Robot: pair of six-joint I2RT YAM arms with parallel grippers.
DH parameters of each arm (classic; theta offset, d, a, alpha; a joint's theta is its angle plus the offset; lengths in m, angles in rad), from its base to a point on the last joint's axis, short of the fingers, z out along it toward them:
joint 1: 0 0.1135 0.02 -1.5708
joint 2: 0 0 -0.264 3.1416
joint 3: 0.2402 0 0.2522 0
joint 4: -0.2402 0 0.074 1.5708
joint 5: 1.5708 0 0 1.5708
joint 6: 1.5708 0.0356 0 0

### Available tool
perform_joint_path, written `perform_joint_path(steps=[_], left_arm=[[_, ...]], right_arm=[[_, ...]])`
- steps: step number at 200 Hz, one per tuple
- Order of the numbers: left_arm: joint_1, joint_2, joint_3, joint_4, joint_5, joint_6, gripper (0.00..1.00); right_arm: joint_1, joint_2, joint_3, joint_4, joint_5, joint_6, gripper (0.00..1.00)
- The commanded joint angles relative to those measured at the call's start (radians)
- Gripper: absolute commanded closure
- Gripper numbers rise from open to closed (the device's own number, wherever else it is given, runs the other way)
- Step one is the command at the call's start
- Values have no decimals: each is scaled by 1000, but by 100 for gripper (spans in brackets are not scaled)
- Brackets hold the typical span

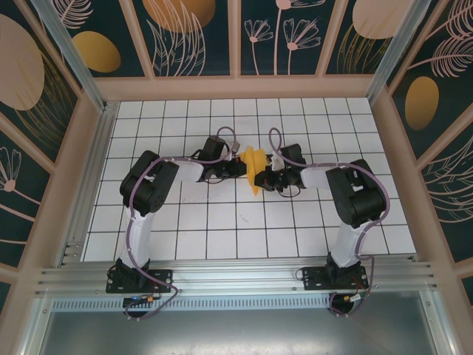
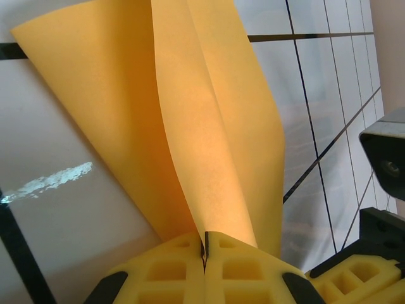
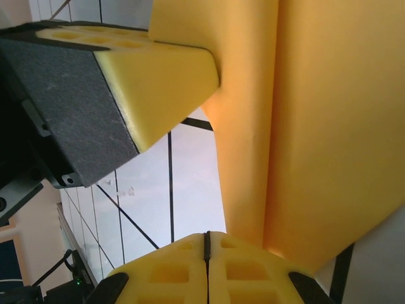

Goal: Fold a paper plane with a square sheet of paper (pick it up from the middle)

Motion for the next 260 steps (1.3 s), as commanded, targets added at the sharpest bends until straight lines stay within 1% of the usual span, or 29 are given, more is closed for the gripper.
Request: perform_joint_path(steps=[1,15,47,89,132,167,215,230,248,260], left_arm=[[9,38,13,-42,-23,27,100],[10,40,14,-45,-24,28,100],[9,41,17,-63,-32,40,100],[10,37,18,-74,-50,41,100],[10,35,17,-75,-55,42,100],[10,43,18,-79,-54,40,100],[10,44,31,-98,-62,49,100],[9,43,29,-99,-71,50,100],[10,44,29,-101,-70,52,100],[9,42,29,-109,-77,56,100]], right_arm=[[6,34,-28,12,-23,6,91],[7,41,-44,49,-38,15,91],[8,48,-43,59,-46,17,91],[10,-10,-44,20,-12,13,91],[16,-47,-65,29,-6,30,91],[28,-10,-63,45,-26,39,91],[33,59,-49,-9,44,18,92],[33,73,-49,-17,41,15,92],[34,61,-42,-30,33,7,92],[34,20,-35,-32,23,6,92]])
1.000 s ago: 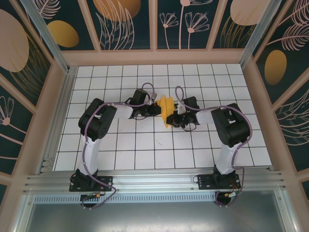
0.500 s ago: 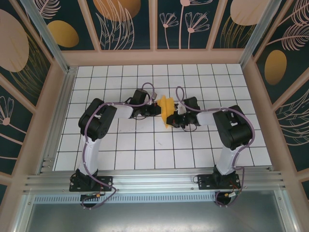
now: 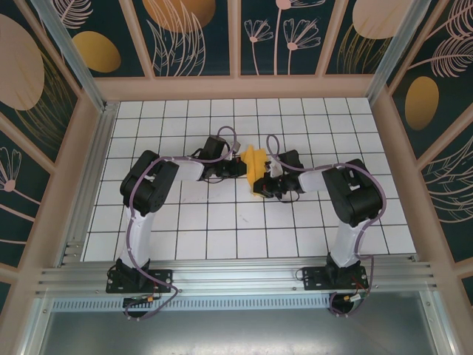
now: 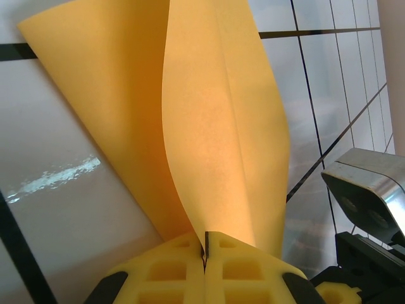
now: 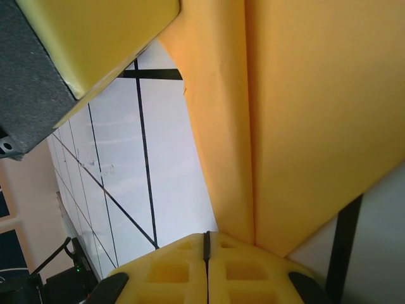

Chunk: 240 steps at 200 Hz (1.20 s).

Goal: Fold a paper plane with a square sheet of paper (pick it up from the middle)

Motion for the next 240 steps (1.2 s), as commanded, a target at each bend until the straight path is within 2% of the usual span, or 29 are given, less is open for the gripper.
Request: perform_joint_path(steps=[1,38,75,123,158,213,240], left_arm=[[9,40,9,-67,-72,37,100],[9,34,11,-85,-82,49,100],[10,35,12,-87,-77,50,100],[9,42,25,-111,-87,63,100],[11,46,32,-118,-87,65,100],[9,45,41,-144,-106,75,100],[8,48,50,-158,-104,79,100]], right_arm=[[10,-6,10,-60,38,-20,92],[-30,-96,74,-87,71,-22,91],[-42,-27,156,-89,62,-26,91],[-39,60,157,-69,33,-25,91],[-34,115,161,-142,105,-48,91],[-40,25,236,-191,99,-72,91],[-46,44,311,-230,119,-91,92]])
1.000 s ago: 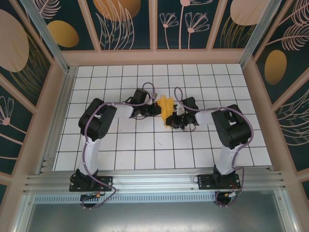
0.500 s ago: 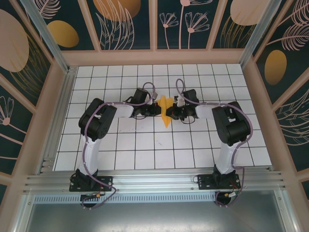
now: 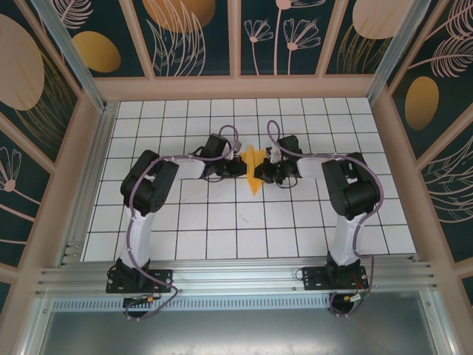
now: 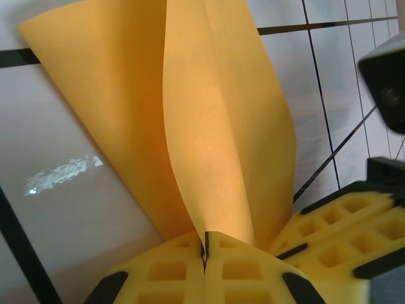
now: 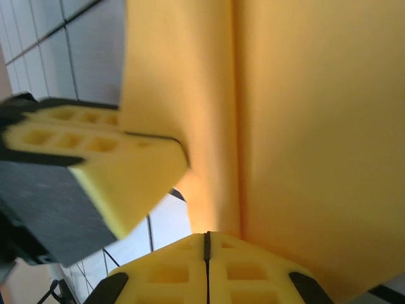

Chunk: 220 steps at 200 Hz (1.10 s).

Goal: Fold a paper plane with a square sheet of paper (pick it up from the middle)

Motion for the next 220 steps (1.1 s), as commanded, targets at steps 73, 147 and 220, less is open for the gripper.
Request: perform_joint_path(steps=[73,147,220], left_arm=[[12,57,17,-90,-73,41,100],[12,58,22,-107,-85,43,100],[12,66,35,-121,-83,44,100]], right_arm=[[-7,89,104,-63,69,-40,93],[-17,56,184,-136,57,-55,93],[-27,150,255,-131,40,-58,93]])
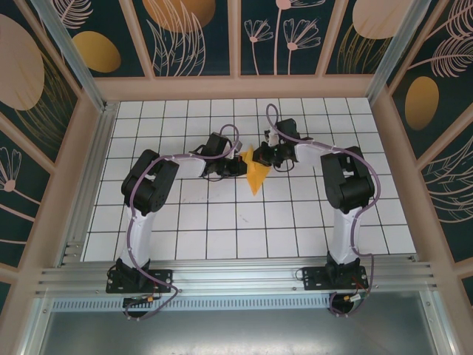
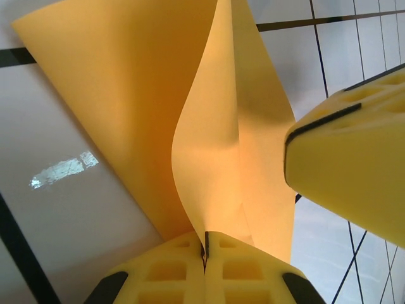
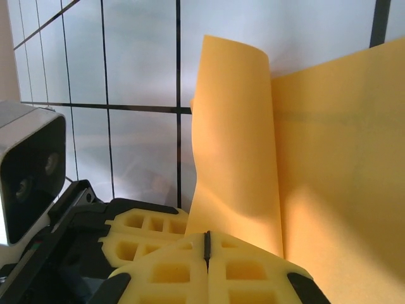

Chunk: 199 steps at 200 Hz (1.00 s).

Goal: Fold a paper plane with a square sheet of paper (pick it up from the middle)

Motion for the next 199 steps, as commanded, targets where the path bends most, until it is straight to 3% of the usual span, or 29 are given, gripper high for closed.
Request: perform_joint_path(steps=[1,53,132,199], left_arm=[[12,57,2,-67,-83,31,100],[12,57,0,-76,-88,35,100],[12,55,0,-89,-95,37,100],[12,52,-5,-92,-94,39,100]], right_arm=[[-7,59,21,-13,-4,-20,93],[-9,113,41,-63,94,-22,93],[-8,88,123,-80,36,-37,92],[-12,168,146,-68,76,-18,92]])
